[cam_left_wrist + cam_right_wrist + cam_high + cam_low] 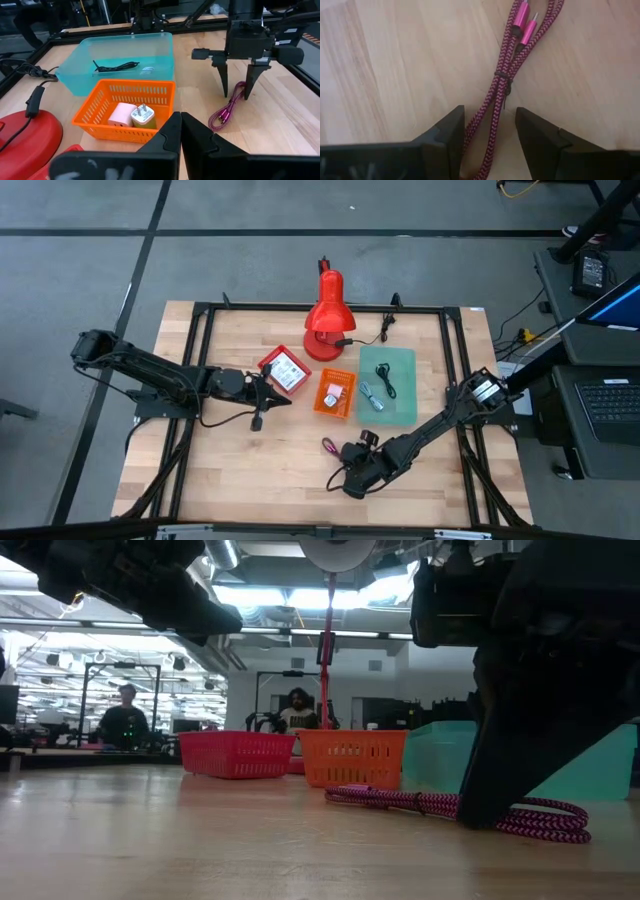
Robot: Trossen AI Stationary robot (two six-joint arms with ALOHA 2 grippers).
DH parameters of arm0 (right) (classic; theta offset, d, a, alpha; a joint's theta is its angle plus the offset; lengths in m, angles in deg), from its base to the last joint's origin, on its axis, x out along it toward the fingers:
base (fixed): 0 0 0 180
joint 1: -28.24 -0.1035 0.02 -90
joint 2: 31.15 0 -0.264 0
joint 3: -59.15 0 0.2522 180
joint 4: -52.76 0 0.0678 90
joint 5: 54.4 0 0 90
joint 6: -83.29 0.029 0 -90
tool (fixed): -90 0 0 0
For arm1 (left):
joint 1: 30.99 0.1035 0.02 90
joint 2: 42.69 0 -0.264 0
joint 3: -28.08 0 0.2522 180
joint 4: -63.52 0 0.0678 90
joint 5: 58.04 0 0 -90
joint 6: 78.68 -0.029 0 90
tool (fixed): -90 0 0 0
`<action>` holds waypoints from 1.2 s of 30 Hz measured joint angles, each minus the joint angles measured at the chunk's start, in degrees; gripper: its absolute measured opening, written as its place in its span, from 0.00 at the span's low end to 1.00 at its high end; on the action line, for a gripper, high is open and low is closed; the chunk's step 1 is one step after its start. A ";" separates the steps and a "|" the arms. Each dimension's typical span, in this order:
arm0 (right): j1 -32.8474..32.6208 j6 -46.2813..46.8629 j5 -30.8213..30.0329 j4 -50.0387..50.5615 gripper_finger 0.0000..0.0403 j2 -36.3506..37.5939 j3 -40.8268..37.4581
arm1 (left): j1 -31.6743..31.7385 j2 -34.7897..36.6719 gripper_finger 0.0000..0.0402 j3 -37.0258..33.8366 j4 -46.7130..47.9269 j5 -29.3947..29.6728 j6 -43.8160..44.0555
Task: Pick and place items into bin
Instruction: Put the red charger cable into the green bin
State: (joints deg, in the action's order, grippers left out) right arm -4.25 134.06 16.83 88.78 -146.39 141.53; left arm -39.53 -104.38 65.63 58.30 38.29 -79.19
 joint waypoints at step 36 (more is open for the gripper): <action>0.18 -4.78 4.86 1.75 0.00 7.51 -0.48 | 0.00 -0.02 0.01 0.00 1.52 0.02 0.85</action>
State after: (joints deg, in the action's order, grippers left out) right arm -4.07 129.28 21.70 90.53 -138.88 141.05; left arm -39.53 -104.41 65.63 59.83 38.31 -78.34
